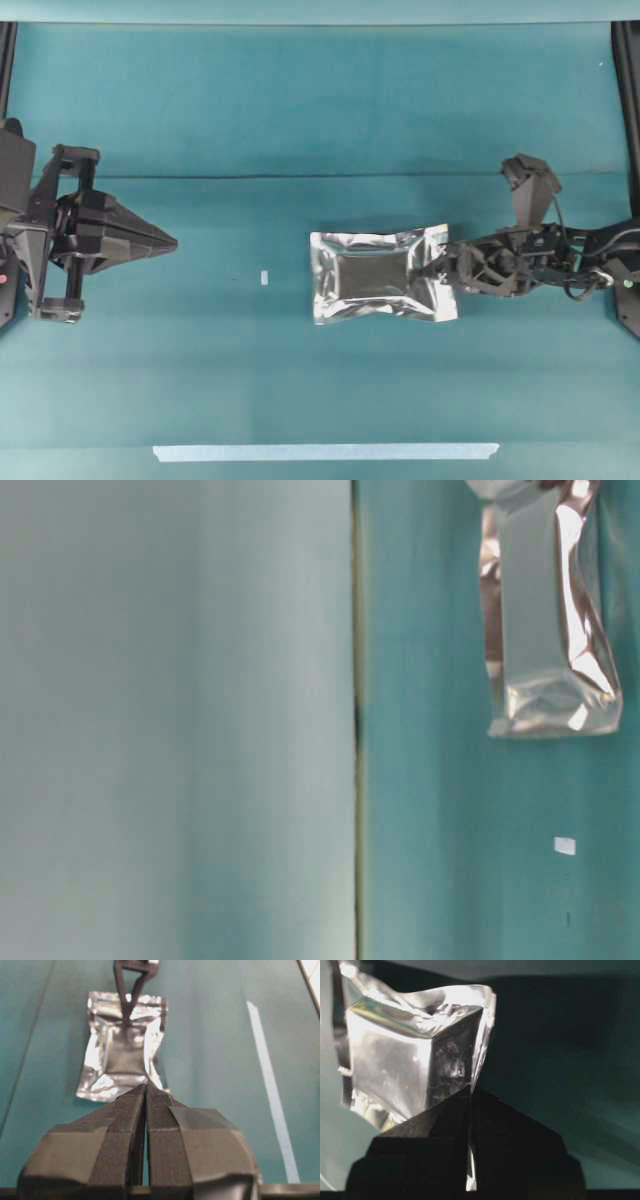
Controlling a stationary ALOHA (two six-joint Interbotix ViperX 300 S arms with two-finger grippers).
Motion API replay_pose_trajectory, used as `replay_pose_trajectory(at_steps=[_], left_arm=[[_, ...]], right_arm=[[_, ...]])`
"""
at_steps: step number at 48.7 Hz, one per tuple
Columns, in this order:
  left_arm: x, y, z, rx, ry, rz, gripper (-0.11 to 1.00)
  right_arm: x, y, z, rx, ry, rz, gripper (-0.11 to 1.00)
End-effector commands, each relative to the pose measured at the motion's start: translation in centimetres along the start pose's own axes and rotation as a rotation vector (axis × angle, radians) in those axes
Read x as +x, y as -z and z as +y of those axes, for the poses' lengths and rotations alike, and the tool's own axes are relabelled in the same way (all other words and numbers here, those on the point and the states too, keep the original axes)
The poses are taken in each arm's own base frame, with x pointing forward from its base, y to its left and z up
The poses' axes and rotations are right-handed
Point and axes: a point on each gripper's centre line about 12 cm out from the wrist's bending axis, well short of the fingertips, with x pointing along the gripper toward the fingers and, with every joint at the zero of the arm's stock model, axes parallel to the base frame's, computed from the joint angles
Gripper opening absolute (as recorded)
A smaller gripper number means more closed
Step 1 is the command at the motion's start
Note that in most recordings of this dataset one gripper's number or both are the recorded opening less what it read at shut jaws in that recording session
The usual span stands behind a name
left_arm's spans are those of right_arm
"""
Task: Hand over the silver zip bag and make it stand upright.
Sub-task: 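Lift the bag with the right gripper and swing it upright toward center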
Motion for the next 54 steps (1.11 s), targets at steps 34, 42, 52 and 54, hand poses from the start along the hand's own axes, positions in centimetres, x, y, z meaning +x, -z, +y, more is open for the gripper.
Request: replay_pose_trajectory(at_steps=[34,42,52,54], left_arm=[[0.0,-0.7,0.8,-0.051,-0.032,-0.029,0.55],[0.3,-0.1,0.9,-0.050,-0.036,-0.006,0.95],[1.0,0.4,1.0,-0.062,-0.039,0.018,0.93],[1.1,0.4,1.0,-0.060,-0.039,0.018,0.93]], right_arm=[[-5.0,-2.9,12.8,-0.527,0.026,0.236,0.01],[-6.6,-3.3,15.6,-0.628,0.079,0.296,0.01],[-7.0,-3.6,17.5,-0.761,0.179,0.364,0.01],[-6.9,-3.6,17.9,-0.805,0.192,0.390,0.01]])
